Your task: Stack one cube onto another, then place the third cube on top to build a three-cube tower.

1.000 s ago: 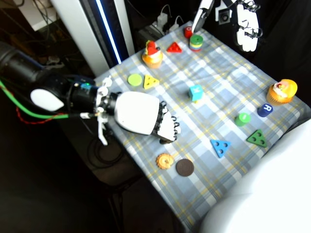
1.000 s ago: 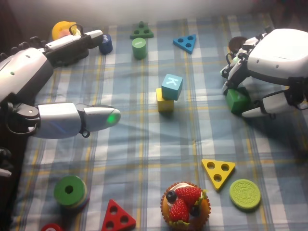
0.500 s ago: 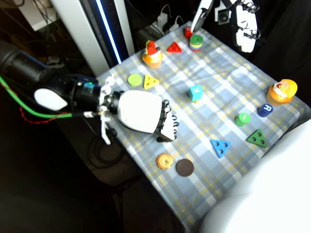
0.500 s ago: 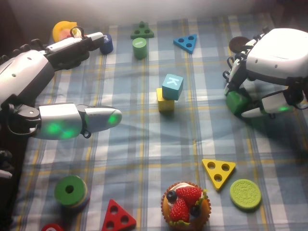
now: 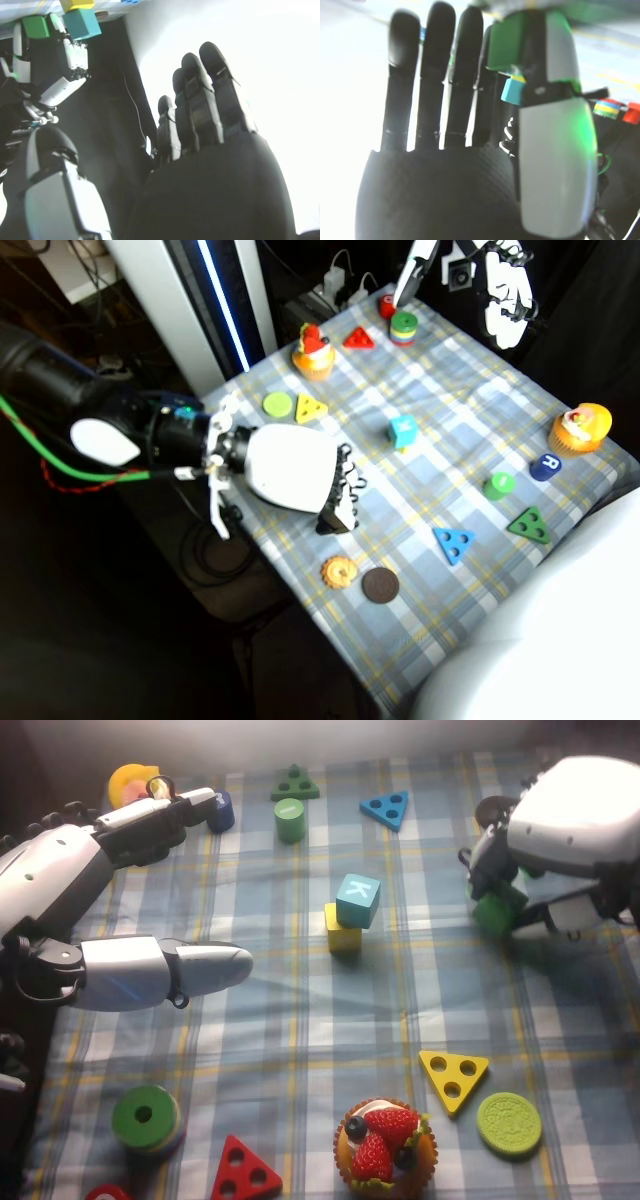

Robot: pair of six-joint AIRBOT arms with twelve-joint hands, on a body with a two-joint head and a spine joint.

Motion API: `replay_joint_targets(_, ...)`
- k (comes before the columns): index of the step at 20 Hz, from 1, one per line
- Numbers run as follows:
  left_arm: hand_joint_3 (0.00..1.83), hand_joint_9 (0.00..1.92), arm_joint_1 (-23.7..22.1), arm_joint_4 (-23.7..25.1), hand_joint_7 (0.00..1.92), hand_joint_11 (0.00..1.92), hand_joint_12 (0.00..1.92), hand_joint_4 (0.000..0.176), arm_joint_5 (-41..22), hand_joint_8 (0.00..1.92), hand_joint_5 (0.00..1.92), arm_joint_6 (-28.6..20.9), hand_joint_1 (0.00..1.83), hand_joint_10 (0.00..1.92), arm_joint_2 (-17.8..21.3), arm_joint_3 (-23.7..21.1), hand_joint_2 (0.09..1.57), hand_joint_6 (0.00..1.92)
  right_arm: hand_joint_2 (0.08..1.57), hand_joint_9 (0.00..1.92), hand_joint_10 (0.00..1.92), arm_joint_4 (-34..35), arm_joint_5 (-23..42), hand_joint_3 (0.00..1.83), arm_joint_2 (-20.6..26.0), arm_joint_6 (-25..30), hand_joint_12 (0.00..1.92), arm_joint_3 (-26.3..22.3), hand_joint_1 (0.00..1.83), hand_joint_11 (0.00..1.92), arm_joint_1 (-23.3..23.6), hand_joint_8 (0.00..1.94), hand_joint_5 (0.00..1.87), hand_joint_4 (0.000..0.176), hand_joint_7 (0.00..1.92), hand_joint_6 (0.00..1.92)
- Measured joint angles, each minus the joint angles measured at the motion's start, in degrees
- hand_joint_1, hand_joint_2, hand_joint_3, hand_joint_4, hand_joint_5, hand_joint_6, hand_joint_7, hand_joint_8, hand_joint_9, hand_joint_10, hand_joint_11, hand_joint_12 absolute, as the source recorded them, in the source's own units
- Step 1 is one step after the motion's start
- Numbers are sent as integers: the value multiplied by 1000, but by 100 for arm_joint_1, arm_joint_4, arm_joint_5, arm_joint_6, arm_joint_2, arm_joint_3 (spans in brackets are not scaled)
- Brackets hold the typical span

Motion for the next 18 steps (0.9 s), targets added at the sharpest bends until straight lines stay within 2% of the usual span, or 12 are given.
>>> replay_joint_targets(2,3,485,0,20,420,205,730,176,9,1,299,-4,616,2,0,0,828,2,1021,1158,823,-291,-2,0,4,39,1378,-39,1274,930,212,252,1053,0,1395,930)
replay_joint_targets(4,1,460,7,4,420,208,633,176,28,0,291,-2,602,0,0,0,826,0,1000,1182,903,-697,-11,0,-26,326,1351,-74,1290,1009,461,357,1119,0,1400,731)
replay_joint_targets(5,0,472,7,9,424,259,583,176,35,0,291,-4,598,0,0,0,825,0,999,1190,915,-896,22,0,-68,463,1351,-74,1290,1030,601,371,1123,0,1399,716)
replay_joint_targets(7,0,485,7,4,428,276,565,176,42,1,304,-4,610,4,0,0,819,4,1027,1159,889,-1023,129,1,-85,542,1309,-74,1273,1006,717,405,1033,0,1349,913)
replay_joint_targets(8,0,501,7,2,427,304,577,176,63,0,299,-4,596,9,0,0,819,2,1036,1126,836,-1082,197,0,-90,595,1280,-74,1267,925,763,438,1016,0,1320,954)
replay_joint_targets(9,0,515,7,2,425,306,616,176,85,0,290,-4,595,1,0,0,813,1,1042,1081,803,-1141,201,1,-96,610,1280,-74,1263,832,793,473,1013,0,1291,976)
replay_joint_targets(11,0,535,7,7,433,321,675,176,114,0,303,-4,591,0,0,0,805,0,1053,1034,855,-1237,195,4,-144,619,1350,-72,1258,774,876,690,1009,0,1210,916)
replay_joint_targets(12,2,536,7,7,435,319,683,176,114,0,307,-4,597,0,0,0,806,1,1058,1034,849,-1276,221,1,-177,629,1325,-68,1257,776,903,719,1002,0,1200,914)
replay_joint_targets(14,0,517,7,4,420,301,674,176,118,0,293,-4,586,0,0,2,803,0,1043,1069,707,-1362,289,0,-286,673,1191,-13,1262,759,970,560,1026,0,1265,910)
replay_joint_targets(16,0,502,7,20,426,279,665,176,144,3,293,-7,582,0,-7,26,789,2,1048,1040,644,-1421,315,2,-402,767,1193,68,1255,673,975,610,1037,0,1222,911)
replay_joint_targets(17,0,501,4,4,425,266,659,176,153,2,298,-9,578,0,-13,44,787,4,1047,1055,597,-1486,304,0,-450,785,1147,101,1256,689,975,566,1045,0,1232,921)
replay_joint_targets(18,0,494,4,7,427,263,661,176,166,2,298,-7,556,0,-37,74,790,3,1041,1052,844,-1508,297,2,-492,793,1114,131,1368,724,977,541,1007,0,1245,951)
